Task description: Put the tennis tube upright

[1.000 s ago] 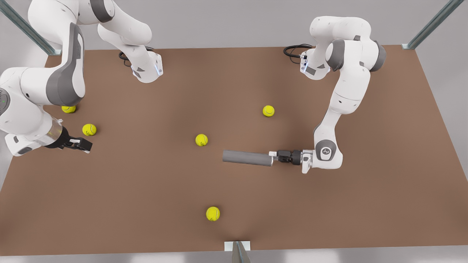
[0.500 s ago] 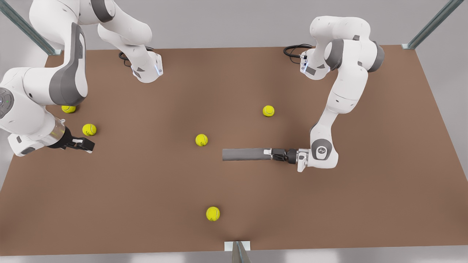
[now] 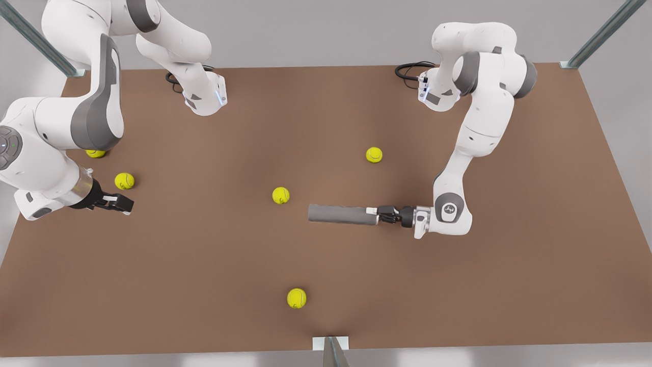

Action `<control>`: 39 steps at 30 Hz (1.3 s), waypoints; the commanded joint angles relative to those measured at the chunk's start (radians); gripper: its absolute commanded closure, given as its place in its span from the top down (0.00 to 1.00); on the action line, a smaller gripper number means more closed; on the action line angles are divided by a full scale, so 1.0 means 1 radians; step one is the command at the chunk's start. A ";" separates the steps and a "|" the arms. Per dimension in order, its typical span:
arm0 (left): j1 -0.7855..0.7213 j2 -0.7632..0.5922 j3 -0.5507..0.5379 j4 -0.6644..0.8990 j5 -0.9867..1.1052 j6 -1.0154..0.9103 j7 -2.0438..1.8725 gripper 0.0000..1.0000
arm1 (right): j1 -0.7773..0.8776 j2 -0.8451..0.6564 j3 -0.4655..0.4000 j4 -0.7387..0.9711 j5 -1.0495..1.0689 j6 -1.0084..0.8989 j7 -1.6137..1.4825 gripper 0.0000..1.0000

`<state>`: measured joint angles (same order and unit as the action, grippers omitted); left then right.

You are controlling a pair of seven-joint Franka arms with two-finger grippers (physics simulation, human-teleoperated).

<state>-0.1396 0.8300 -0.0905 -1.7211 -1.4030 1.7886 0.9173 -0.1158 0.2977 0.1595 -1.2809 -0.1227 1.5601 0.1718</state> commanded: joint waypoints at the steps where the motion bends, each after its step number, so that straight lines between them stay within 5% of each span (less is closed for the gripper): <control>1: 0.000 0.000 0.000 0.000 0.013 0.000 0.000 0.48 | 0.001 0.000 0.000 0.000 0.000 0.000 0.000 1.00; 29: -0.014 -0.037 -0.002 -0.014 0.059 -0.034 -0.006 0.22 | -0.001 0.000 0.000 0.000 -0.002 0.002 0.003 1.00; 39: -0.014 -0.055 0.000 -0.014 0.099 -0.049 -0.018 0.21 | -0.004 0.000 0.000 0.002 -0.002 0.002 0.005 1.00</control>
<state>-0.1534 0.7712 -0.0905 -1.7363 -1.3101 1.7396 0.8953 -0.1183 0.2977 0.1595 -1.2794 -0.1242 1.5616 0.1764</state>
